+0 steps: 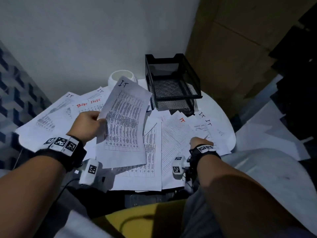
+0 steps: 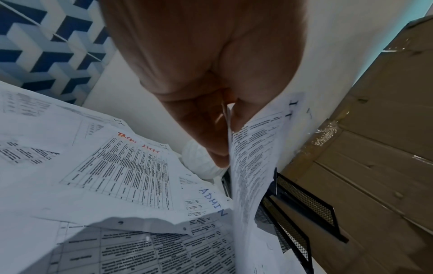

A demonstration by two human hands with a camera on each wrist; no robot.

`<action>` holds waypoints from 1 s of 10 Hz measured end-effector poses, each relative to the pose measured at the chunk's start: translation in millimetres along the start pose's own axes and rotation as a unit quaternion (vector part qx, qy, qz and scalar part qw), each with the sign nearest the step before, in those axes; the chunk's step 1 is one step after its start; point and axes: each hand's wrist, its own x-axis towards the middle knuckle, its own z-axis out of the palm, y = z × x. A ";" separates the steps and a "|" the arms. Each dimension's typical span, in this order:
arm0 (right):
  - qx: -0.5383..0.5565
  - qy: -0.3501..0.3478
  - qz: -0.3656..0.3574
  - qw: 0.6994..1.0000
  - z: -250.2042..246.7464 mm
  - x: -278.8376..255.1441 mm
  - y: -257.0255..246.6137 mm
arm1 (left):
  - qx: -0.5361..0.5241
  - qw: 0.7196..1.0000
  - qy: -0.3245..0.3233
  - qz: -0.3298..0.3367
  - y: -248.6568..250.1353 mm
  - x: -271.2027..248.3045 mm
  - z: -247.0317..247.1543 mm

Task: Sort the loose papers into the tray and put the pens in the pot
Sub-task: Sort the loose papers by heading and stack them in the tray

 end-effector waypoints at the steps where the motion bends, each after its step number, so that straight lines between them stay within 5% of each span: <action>1: -0.021 -0.011 -0.022 0.999 6.4 5.9 -3.4 | 0.008 1.000 0.005 -0.007 -3.9 3.1 -3.0; 2: 0.002 0.024 -0.087 0.996 13.8 -9.4 -20.8 | 0.008 1.000 0.013 -0.023 -4.0 6.6 -6.2; 3: -0.047 0.032 -0.242 0.969 25.5 -42.7 -41.7 | 0.023 0.999 0.032 -0.026 -2.9 6.7 -6.3; 5: -0.144 0.046 -0.478 0.865 18.1 -112.4 -82.9 | 0.027 0.998 0.058 -0.014 5.6 -0.7 -10.7; 6: -0.076 0.048 -0.556 0.827 5.6 -134.9 -105.4 | 0.019 0.997 0.077 0.008 8.2 -3.5 -19.4; 8: 0.117 -0.026 -0.521 0.845 -21.3 -156.4 -144.1 | 0.009 0.993 0.103 0.055 20.8 -7.4 -26.0; 10: 0.205 -0.179 -0.351 0.896 0.5 -112.5 -128.1 | -0.097 0.991 0.045 0.079 27.9 -11.0 -22.9</action>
